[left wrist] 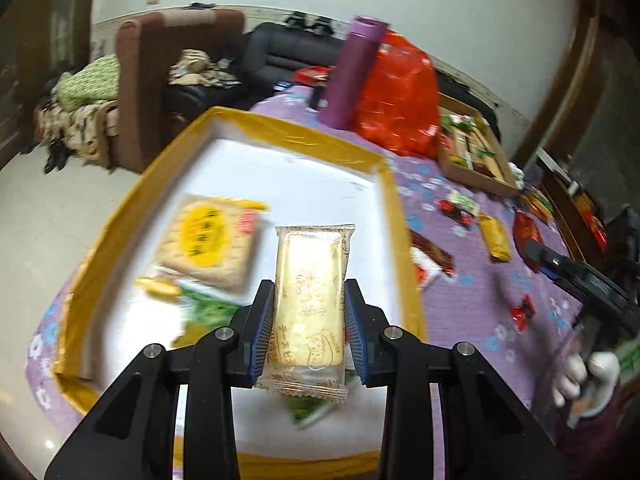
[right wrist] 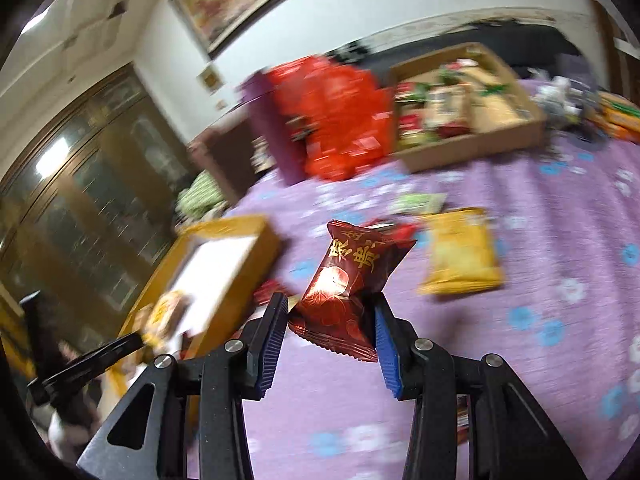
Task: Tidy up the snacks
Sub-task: 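Carry the wafer bar and red-gold bag into the white box and release both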
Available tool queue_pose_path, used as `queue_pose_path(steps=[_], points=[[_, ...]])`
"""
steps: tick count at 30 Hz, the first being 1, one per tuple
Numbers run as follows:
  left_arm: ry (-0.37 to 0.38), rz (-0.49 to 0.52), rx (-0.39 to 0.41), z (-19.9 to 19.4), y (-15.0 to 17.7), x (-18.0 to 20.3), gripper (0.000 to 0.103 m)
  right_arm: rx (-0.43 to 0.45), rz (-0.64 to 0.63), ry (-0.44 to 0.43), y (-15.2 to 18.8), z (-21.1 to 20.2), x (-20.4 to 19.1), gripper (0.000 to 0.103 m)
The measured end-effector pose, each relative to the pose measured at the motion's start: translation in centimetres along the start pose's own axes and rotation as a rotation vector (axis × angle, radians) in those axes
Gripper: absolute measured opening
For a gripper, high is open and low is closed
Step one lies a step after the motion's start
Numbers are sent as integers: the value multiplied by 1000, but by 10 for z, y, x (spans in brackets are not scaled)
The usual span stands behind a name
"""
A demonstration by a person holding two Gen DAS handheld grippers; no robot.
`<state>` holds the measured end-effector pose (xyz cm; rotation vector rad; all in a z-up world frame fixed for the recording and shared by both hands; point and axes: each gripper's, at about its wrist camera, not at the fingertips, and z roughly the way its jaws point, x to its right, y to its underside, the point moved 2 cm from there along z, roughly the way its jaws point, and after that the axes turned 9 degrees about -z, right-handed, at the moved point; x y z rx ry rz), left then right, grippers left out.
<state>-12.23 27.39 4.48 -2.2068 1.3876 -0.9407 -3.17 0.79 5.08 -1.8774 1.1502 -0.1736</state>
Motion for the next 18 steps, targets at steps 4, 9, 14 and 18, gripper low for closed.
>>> queue_pose_path(steps=[4, 9, 14, 18], points=[[-21, -39, 11, 0, -1, -23, 32, -56, -90, -73, -2, 19, -49, 43], [-41, -46, 33, -7, -2, -37, 32, -136, -157, -131, 2, 54, -93, 43], [-32, -55, 38, -10, -1, -46, 33, -190, -236, -144, 6, 86, -126, 43], [4, -84, 29, -14, -2, -53, 38, -221, -273, -129, 8, 107, -140, 43]])
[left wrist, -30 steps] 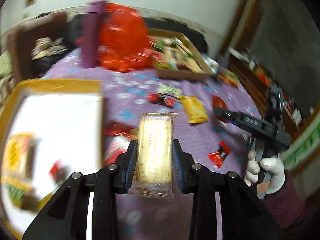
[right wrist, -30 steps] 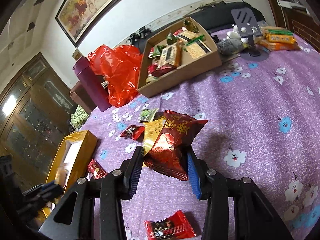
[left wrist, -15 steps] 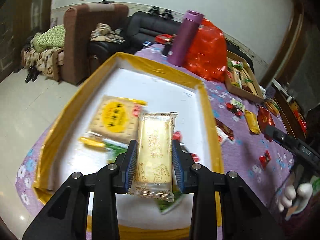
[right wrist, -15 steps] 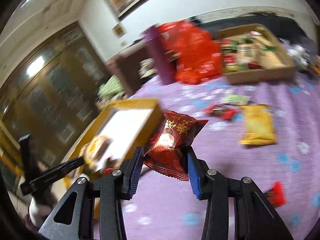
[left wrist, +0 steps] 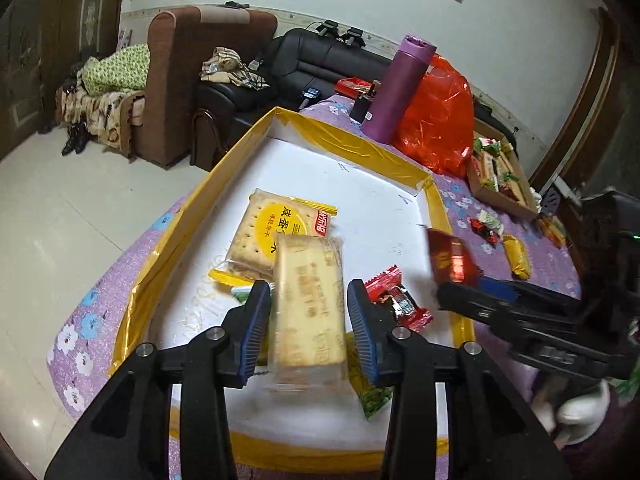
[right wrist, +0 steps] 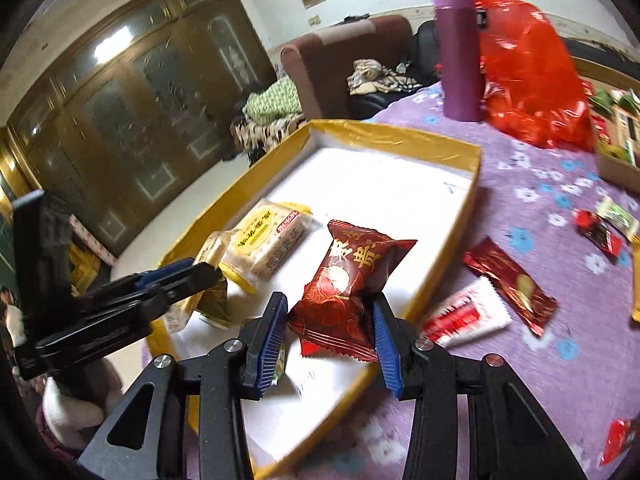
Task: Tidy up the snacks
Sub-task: 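Carry the wafer bar and red-gold bag into the white box and release both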
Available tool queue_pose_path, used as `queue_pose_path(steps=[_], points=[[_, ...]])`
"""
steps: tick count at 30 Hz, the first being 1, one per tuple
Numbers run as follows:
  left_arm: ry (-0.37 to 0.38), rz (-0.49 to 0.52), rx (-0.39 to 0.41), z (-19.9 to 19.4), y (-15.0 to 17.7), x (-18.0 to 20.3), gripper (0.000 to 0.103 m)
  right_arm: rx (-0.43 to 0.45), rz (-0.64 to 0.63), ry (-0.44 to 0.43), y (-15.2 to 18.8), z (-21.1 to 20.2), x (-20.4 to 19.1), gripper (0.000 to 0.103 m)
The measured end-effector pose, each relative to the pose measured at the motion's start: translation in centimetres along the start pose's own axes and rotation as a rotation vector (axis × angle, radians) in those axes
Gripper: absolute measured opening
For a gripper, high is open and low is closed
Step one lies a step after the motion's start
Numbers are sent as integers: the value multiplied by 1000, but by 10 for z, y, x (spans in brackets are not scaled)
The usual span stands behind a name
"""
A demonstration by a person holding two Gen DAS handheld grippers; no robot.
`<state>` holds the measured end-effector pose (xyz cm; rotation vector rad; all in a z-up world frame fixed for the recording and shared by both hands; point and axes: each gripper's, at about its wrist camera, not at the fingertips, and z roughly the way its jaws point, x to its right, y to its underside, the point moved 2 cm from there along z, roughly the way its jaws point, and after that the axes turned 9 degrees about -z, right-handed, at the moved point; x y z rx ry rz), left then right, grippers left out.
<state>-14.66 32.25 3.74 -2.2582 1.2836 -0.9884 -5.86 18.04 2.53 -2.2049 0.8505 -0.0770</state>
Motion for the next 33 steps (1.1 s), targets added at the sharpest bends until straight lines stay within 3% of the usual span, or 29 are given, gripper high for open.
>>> queue_pose_path(steps=[2, 4, 8, 12, 14, 18, 22, 26, 29, 32, 33], points=[[40, -22, -6, -3, 0, 0, 44, -3, -4, 2, -4, 7, -1, 44], [83, -52, -14, -5, -2, 1, 63, 13, 3, -12, -10, 9, -3, 46], [161, -84, -20, -12, -4, 6, 66, 86, 54, -44, -20, -14, 8, 46], [285, -121, 33, -27, -4, 10, 72, 147, 114, 40, -22, -49, 44, 56], [327, -133, 47, -30, -4, 13, 72, 124, 171, 83, -14, -56, 72, 58], [297, -96, 14, -24, 1, 26, 72, 33, 264, 102, 11, -41, 102, 58], [295, -73, -16, -21, 8, 36, 72, -6, 290, 88, 24, -18, 100, 57], [292, -56, -33, -19, 12, 46, 72, -44, 281, 155, 18, 0, 87, 57], [304, -45, -51, -17, 17, 54, 72, -87, 214, 234, 19, 14, 75, 57], [314, -21, -62, -17, 21, 62, 72, -90, 112, 297, 27, 10, 66, 52], [315, -15, -62, -17, 21, 63, 72, -94, 107, 312, 29, 4, 67, 46]])
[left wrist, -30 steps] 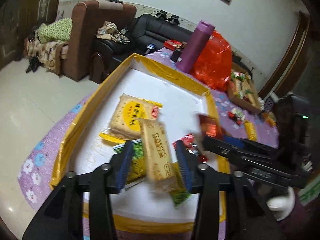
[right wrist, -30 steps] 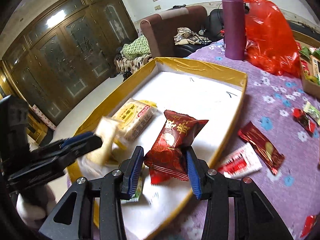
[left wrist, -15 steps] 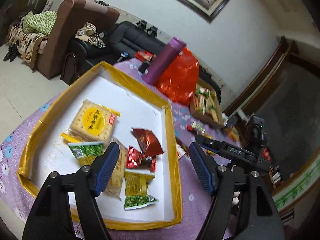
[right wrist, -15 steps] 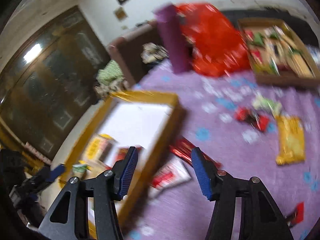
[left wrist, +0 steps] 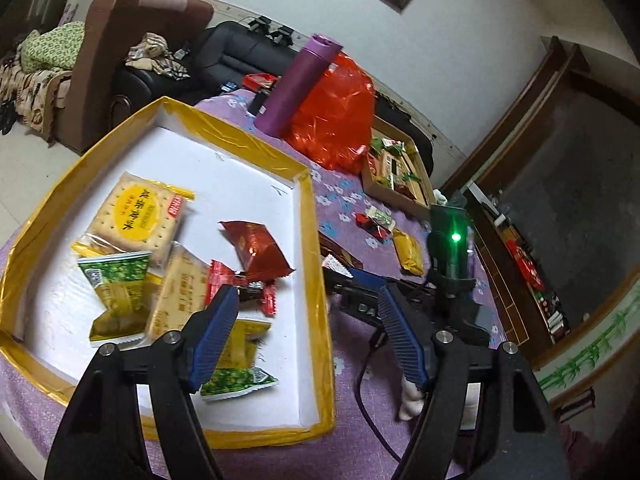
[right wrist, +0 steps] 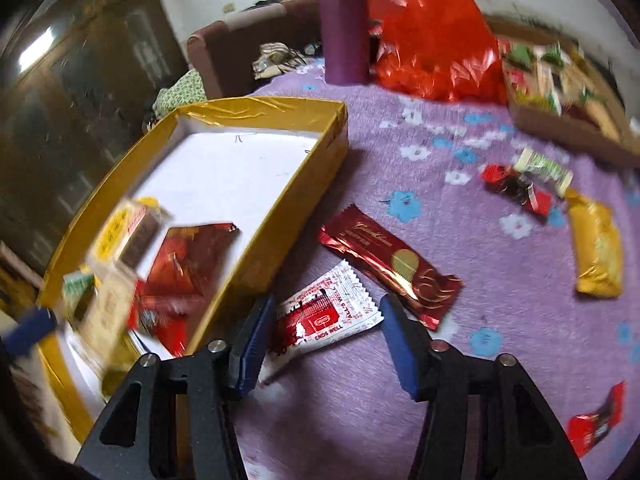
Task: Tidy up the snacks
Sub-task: 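Carry the wafer bar and red-gold bag into the white box and release both, then grasp the white-red sachet with the left gripper while the right grasps a brown chocolate bar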
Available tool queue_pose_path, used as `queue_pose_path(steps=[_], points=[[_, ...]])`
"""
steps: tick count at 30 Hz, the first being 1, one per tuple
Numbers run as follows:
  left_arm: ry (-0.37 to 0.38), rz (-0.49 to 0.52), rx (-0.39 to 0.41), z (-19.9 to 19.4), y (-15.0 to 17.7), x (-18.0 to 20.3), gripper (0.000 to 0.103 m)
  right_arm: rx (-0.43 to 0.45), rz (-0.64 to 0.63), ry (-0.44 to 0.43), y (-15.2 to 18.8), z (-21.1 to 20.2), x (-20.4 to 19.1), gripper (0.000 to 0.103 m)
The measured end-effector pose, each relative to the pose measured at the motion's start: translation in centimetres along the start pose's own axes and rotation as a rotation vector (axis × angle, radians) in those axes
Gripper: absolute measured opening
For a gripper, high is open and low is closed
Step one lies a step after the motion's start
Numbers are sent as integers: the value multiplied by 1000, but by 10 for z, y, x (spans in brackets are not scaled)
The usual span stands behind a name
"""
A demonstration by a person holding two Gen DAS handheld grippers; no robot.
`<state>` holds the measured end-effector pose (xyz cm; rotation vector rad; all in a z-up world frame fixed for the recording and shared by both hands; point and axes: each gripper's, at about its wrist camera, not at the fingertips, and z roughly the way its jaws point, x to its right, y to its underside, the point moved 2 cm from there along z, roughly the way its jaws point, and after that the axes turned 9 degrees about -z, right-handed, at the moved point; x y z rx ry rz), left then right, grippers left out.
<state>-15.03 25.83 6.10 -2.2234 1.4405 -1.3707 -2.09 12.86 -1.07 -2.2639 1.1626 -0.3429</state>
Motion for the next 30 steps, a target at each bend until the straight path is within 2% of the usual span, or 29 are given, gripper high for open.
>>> queue_pose_path(steps=[4, 6, 8, 9, 12, 17, 20, 21, 22, 25, 30], points=[[18, 13, -2, 0, 1, 2, 72, -45, 19, 87, 11, -13, 32, 39], [29, 17, -2, -1, 1, 2, 72, -56, 53, 53, 16, -19, 46, 41], [31, 22, -2, 0, 2, 3, 72, -10, 90, -9, 12, -27, 56, 41], [31, 22, -5, 1, 2, 3, 72, 14, 89, -31, 7, -31, 58, 45], [27, 27, -18, 4, 4, 4, 72, 62, -12, -82, -18, -25, 48, 66], [14, 52, -24, 2, 5, 10, 72, -21, -239, -60, -35, 21, 24, 68], [17, 86, -29, 3, 6, 18, 72, -40, -273, -52, -25, 27, 19, 58], [18, 95, -32, 4, 6, 21, 72, -31, -255, -50, -23, 24, 22, 45], [19, 101, -36, 6, 6, 23, 72, -34, -235, -48, -24, 23, 26, 26], [20, 123, -63, 15, 9, 35, 72, -44, -179, -32, -17, 17, 41, 26], [-24, 211, -120, 32, 23, 58, 72, -44, -51, -32, 6, 0, 77, 26]])
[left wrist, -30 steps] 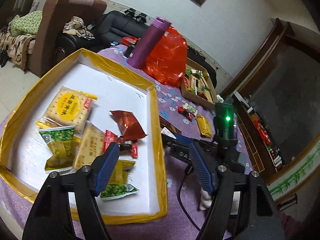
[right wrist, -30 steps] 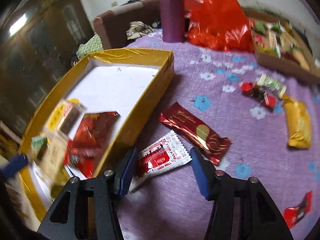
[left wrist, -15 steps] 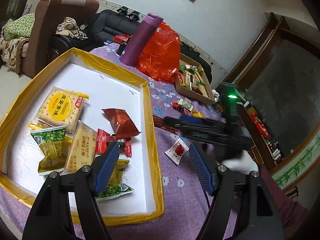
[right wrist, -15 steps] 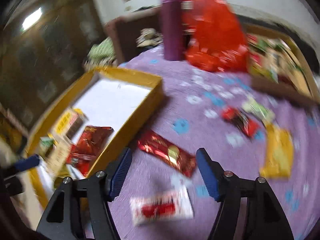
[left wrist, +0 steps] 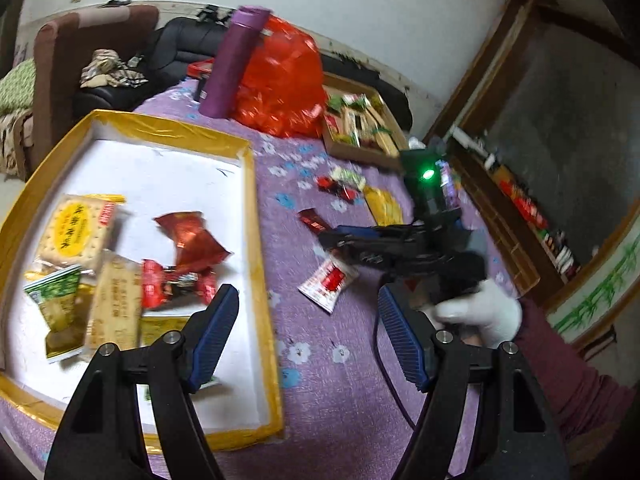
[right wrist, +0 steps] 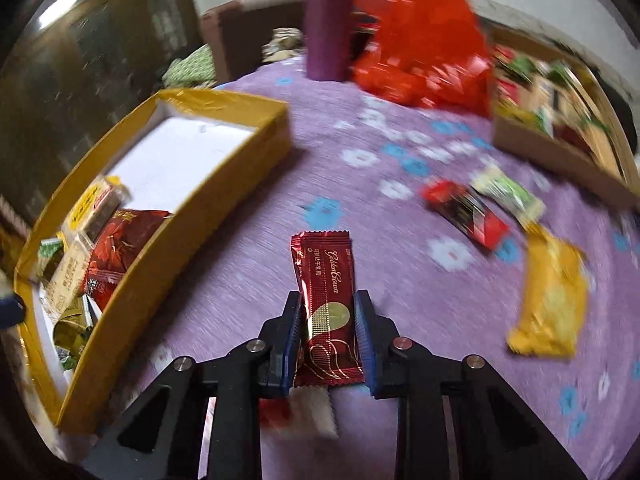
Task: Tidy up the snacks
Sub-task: 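Grasp the white-red sachet with the left gripper while the right grasps a brown chocolate bar, then carry the sachet and chocolate bar into the white box and release both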
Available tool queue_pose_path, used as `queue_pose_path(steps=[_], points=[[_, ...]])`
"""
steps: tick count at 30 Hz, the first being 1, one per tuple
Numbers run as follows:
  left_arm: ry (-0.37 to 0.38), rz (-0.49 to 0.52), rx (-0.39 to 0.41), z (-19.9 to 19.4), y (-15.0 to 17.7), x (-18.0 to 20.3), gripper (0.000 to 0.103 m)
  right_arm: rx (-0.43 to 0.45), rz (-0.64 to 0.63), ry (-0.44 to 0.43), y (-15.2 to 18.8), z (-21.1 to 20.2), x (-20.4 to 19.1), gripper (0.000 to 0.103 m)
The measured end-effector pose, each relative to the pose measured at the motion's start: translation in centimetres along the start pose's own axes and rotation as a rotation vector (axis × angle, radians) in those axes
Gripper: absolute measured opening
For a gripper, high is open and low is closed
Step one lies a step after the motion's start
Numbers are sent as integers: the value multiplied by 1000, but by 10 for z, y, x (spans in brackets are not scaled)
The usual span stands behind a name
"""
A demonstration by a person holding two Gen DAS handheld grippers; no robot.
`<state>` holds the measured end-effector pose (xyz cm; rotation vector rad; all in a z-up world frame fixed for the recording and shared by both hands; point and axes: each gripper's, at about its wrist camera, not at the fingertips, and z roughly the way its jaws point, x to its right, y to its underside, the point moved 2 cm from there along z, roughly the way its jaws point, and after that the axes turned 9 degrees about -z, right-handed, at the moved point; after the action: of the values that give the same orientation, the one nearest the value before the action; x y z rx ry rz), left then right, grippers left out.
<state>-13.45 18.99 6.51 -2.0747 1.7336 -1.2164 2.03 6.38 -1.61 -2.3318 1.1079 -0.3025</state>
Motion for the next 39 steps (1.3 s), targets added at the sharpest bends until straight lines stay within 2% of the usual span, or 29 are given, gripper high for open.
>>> queue_pose_path(steps=[4, 9, 11, 12, 17, 19, 23, 24, 25, 26, 32, 39], points=[[-20, 90, -73, 24, 6, 25, 72, 1, 82, 1, 33, -23, 20, 26], [-101, 257, -161, 70, 6, 60, 72, 15, 144, -26, 69, -47, 30, 26], [-150, 315, -198, 92, 4, 68, 65, 21, 159, -33, 80, -54, 32, 27], [-173, 330, -210, 99, 4, 68, 60, 26, 167, -37, 87, -58, 34, 27], [-284, 362, -268, 136, -2, 61, 59, 52, 195, -82, 94, -63, 40, 27], [-294, 371, -300, 144, -1, 57, 61, 57, 195, -90, 96, -63, 41, 27], [-290, 378, -312, 148, 1, 57, 59, 69, 183, -88, 97, -64, 40, 27], [-275, 372, -312, 146, 2, 58, 51, 73, 182, -87, 98, -63, 39, 27], [-255, 369, -309, 145, 4, 59, 36, 76, 182, -87, 98, -63, 39, 27], [-256, 372, -300, 143, 5, 61, 30, 78, 181, -85, 98, -64, 39, 27], [-194, 304, -255, 132, 8, 62, 29, 92, 188, -80, 98, -65, 37, 27], [-114, 196, -146, 84, -23, 46, 29, 151, 181, -115, 87, -85, 26, 26]])
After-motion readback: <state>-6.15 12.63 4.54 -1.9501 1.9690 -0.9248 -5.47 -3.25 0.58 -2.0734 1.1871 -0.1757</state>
